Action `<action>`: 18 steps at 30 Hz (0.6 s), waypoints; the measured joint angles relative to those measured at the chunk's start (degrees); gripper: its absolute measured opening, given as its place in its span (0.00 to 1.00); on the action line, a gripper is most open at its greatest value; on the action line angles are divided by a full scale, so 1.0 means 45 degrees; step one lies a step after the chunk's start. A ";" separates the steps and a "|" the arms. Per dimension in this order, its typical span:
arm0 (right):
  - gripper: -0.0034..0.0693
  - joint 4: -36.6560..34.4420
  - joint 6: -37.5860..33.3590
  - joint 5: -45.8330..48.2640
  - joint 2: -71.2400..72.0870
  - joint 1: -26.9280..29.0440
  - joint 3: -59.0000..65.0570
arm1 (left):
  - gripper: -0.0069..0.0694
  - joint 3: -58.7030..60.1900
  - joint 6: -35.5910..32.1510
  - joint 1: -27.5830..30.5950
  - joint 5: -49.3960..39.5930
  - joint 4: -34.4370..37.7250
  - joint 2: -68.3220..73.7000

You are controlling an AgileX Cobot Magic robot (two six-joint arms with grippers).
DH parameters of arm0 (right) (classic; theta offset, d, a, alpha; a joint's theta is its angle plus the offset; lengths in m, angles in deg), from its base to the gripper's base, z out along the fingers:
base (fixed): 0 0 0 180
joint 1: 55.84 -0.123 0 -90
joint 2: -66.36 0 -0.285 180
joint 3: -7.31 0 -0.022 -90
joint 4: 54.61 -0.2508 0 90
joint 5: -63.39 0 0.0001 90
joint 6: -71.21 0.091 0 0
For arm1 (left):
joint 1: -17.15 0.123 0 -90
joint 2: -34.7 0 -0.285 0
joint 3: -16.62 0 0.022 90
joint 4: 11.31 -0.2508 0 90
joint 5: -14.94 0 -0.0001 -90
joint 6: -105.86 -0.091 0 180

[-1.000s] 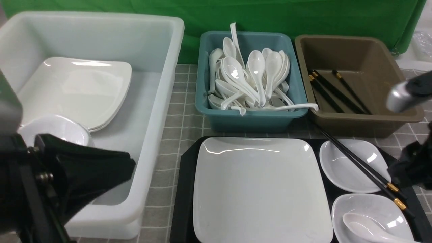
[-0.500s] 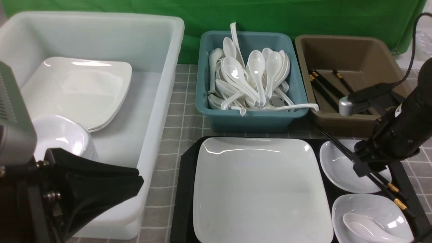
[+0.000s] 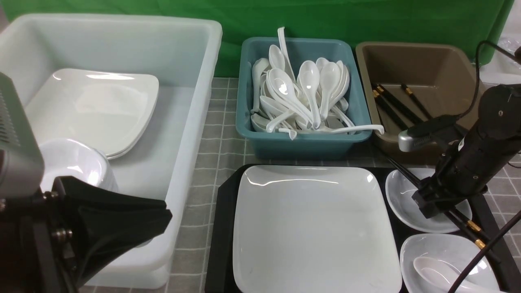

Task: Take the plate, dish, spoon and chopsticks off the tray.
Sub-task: Use the right arm to grab a pair of chopsticks from the plate

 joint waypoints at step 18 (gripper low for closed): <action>0.23 -0.0138 -0.4357 0.2258 0.1763 -0.0911 -0.0009 | 0.12 0.0000 -0.0013 0.0000 0.2186 0.0014 0.0000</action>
